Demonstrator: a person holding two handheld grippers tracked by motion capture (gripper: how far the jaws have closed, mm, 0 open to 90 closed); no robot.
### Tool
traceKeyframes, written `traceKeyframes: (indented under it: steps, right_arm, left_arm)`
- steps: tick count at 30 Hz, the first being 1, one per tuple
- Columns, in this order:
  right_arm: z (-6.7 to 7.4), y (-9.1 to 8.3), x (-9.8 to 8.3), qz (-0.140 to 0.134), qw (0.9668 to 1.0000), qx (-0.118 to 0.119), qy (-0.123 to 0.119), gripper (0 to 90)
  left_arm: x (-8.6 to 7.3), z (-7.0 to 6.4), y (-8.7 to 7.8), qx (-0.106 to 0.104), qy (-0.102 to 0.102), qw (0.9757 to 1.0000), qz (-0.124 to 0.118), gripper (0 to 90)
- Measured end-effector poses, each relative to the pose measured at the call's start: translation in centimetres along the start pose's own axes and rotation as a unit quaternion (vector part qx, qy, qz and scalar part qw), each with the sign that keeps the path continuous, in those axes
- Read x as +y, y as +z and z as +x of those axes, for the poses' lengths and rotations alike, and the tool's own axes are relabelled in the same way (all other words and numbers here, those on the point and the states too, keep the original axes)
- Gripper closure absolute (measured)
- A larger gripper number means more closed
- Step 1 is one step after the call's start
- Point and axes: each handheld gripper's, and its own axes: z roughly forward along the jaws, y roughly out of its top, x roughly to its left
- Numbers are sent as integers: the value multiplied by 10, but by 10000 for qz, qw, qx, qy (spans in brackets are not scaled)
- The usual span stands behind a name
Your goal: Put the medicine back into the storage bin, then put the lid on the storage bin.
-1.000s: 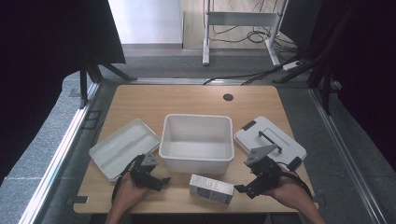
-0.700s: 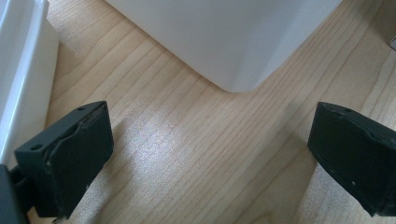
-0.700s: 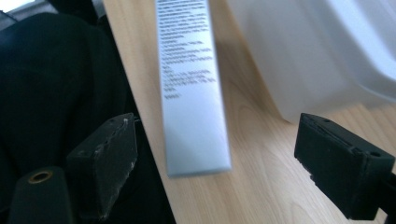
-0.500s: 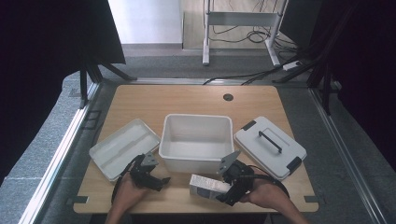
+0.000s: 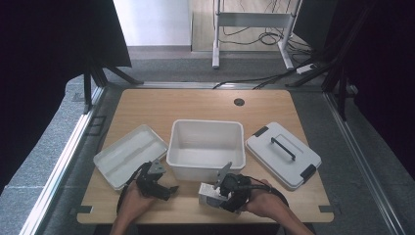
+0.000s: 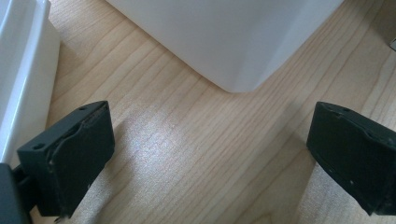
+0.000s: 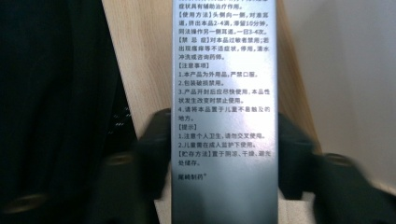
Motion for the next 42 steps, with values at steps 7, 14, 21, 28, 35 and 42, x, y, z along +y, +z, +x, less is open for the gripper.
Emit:
traceKeyframes:
  steps: [7, 14, 21, 28, 35, 42]
  right_arm:
    - [3, -13, 7, 44, 10000, -44, -26, 549]
    - [1, -37, 15, -21, 9999, 118, -101, 549]
    - [-4, -61, 26, -5, 9997, 201, -129, 550]
    - [-13, -81, 37, -31, 9995, 294, -70, 550]
    - [-22, -101, 45, -128, 9996, 247, 47, 550]
    - [-38, -128, 58, -263, 9995, 11, 165, 550]
  left_arm:
    - [0, 0, 0, 7, -3, 10000, -4, 13]
    - [0, 0, 0, 10, -4, 10000, -5, 14]
    - [0, 0, 0, 13, -8, 10000, -11, 17]
    - [0, 0, 0, 17, -2, 10000, -11, 19]
    - [0, 0, 0, 19, -34, 10000, -29, 21]
    - [0, 0, 0, 22, -43, 10000, -39, 23]
